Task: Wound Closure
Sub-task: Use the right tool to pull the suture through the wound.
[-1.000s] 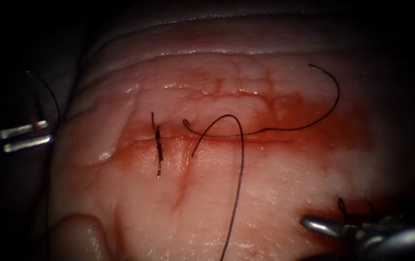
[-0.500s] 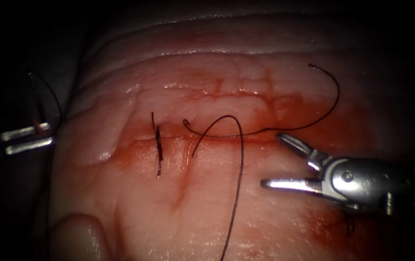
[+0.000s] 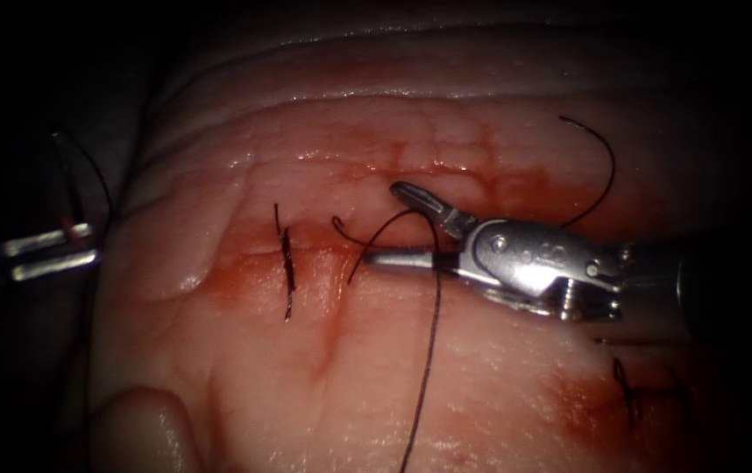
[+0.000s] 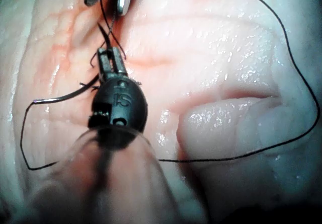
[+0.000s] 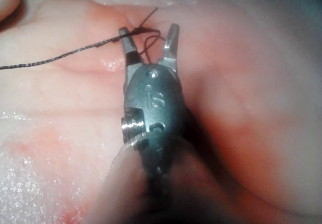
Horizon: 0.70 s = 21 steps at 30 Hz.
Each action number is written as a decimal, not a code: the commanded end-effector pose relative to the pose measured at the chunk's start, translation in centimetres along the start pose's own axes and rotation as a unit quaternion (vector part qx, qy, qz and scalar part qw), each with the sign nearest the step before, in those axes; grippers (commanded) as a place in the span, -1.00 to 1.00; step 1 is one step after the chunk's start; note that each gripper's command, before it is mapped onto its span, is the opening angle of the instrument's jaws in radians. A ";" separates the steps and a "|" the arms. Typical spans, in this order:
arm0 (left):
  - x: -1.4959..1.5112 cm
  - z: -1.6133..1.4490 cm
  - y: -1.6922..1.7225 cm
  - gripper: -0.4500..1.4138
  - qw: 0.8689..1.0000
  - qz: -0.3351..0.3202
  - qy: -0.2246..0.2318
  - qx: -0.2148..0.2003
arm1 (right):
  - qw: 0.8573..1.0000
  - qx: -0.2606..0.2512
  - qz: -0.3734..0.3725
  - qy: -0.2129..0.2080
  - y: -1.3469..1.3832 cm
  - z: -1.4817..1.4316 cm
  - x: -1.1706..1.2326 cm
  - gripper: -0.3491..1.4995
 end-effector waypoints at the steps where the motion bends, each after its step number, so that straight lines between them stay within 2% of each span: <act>1: -0.03 0.06 0.03 -1.00 1.000 0.000 0.000 0.000 | 1.000 0.002 -0.001 0.000 -0.05 0.05 -0.04 -1.00; 8: -0.03 0.06 0.03 -1.00 1.000 0.000 0.000 0.000 | 1.000 0.006 0.008 -0.001 -0.23 -0.09 0.05 -1.00; 15: -0.03 0.06 0.03 -1.00 1.000 0.000 0.000 0.000 | 0.996 0.027 -0.084 0.022 -0.99 -0.48 0.11 -1.00; 16: -0.03 0.07 0.03 -1.00 1.000 0.000 0.000 0.000 | 0.993 0.030 -0.110 0.025 -1.22 -0.59 0.09 -1.00; 21: -0.03 0.07 0.04 -1.00 1.000 0.000 0.000 0.001 | 0.985 0.042 -0.165 0.009 -1.71 -0.80 0.01 -1.00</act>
